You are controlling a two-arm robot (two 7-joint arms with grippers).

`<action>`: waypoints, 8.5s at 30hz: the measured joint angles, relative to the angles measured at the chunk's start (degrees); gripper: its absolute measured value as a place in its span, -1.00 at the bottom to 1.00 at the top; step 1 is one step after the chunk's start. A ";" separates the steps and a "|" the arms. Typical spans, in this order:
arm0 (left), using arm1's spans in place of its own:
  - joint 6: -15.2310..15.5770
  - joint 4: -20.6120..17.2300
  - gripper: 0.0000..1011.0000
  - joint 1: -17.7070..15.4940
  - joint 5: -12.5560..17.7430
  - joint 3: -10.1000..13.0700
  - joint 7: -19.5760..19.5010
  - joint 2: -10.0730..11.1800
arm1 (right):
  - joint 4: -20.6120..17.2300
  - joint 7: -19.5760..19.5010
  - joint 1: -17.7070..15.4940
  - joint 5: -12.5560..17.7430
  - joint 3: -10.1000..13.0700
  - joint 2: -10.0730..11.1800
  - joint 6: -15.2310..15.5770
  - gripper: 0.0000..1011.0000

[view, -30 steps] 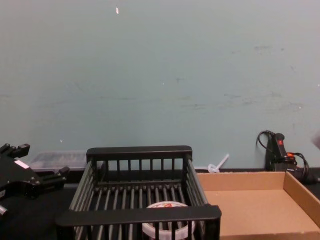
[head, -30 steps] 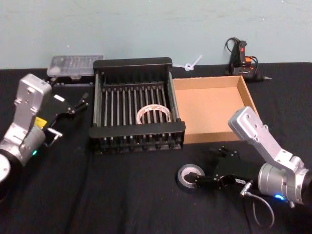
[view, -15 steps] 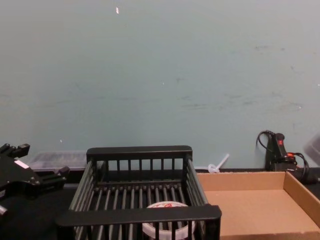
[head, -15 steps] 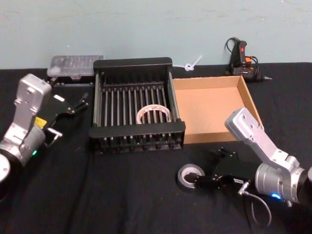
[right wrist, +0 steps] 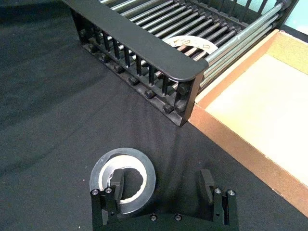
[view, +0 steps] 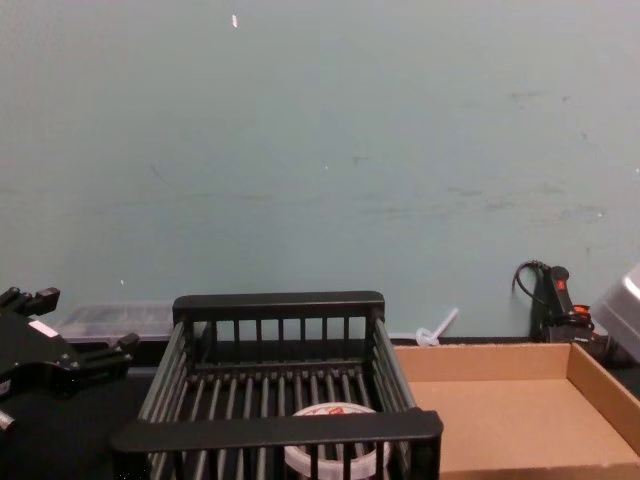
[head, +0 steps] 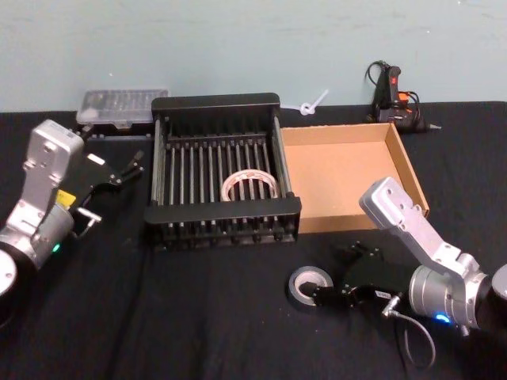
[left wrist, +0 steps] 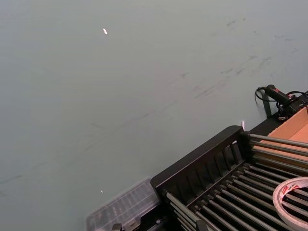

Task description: Pick up the white tape and place it into the black box , Pick up the silver tape and place it into the brown box.

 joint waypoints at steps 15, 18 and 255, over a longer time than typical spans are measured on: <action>0.00 0.00 0.98 0.00 0.00 0.00 0.00 0.00 | 0.09 0.07 0.08 -0.93 -0.19 -0.23 -0.14 0.98; 0.00 0.00 0.98 0.00 0.00 0.00 0.00 0.00 | 0.01 0.16 0.08 -1.32 -0.33 -0.12 -0.47 0.98; 0.00 0.00 0.98 0.00 0.00 0.00 0.00 0.00 | 7.53 -10.06 6.51 -4.52 10.58 -8.05 -4.40 0.66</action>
